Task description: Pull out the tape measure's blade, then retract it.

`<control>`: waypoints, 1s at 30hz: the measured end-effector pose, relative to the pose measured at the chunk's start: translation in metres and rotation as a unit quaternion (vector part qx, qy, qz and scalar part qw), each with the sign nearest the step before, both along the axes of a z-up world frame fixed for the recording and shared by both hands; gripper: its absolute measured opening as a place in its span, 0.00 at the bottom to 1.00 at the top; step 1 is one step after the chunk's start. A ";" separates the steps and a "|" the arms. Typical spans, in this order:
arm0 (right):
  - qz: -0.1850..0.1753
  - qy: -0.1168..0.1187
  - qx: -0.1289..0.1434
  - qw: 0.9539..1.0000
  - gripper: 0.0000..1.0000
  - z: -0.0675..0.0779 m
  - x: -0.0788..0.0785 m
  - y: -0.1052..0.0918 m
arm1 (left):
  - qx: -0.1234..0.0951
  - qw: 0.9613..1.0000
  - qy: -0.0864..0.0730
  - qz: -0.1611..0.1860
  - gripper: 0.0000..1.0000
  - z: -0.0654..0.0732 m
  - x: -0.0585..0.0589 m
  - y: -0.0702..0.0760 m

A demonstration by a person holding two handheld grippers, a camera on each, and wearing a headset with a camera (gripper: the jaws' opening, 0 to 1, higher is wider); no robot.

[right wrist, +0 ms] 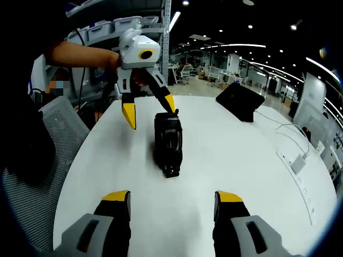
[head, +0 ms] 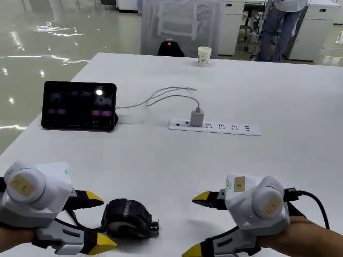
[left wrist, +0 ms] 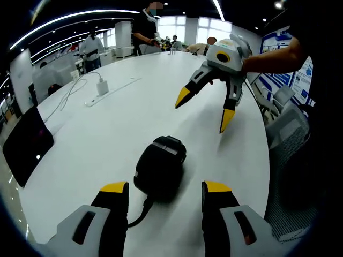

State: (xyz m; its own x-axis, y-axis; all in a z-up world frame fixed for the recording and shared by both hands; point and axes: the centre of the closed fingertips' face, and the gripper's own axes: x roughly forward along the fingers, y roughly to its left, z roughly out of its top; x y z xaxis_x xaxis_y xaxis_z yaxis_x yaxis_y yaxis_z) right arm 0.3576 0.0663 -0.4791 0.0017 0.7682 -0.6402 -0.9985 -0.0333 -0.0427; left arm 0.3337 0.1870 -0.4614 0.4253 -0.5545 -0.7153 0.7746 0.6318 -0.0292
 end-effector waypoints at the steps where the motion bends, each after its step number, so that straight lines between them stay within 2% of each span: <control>1: 0.006 -0.003 0.000 1.000 0.59 -0.001 0.000 0.002 | 0.002 1.000 0.000 -0.002 0.49 -0.001 0.001 0.000; 8: 0.037 -0.018 -0.009 0.999 0.48 -0.007 -0.001 0.015 | 0.016 1.000 0.000 -0.020 0.45 -0.003 0.006 0.002; 15: 0.054 -0.021 -0.001 0.998 0.34 -0.008 0.001 0.032 | 0.023 0.999 -0.002 -0.036 0.39 -0.004 0.012 0.001; 22: 0.071 -0.023 -0.007 0.997 0.27 -0.012 0.002 0.046 | 0.034 0.998 -0.002 -0.051 0.37 -0.006 0.016 -0.001; 30: 0.090 -0.022 -0.024 0.995 0.20 -0.022 0.001 0.055 | 0.043 0.996 0.009 -0.074 0.32 -0.014 0.020 0.000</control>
State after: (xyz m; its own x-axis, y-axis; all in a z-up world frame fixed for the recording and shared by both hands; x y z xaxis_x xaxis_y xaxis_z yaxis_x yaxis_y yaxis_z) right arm 0.3585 0.1217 -0.5015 -0.1034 0.7271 -0.6787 -0.9734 -0.2141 -0.0811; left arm 0.3532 0.1868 -0.4756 0.3302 -0.5460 -0.7699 0.8597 0.5107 0.0065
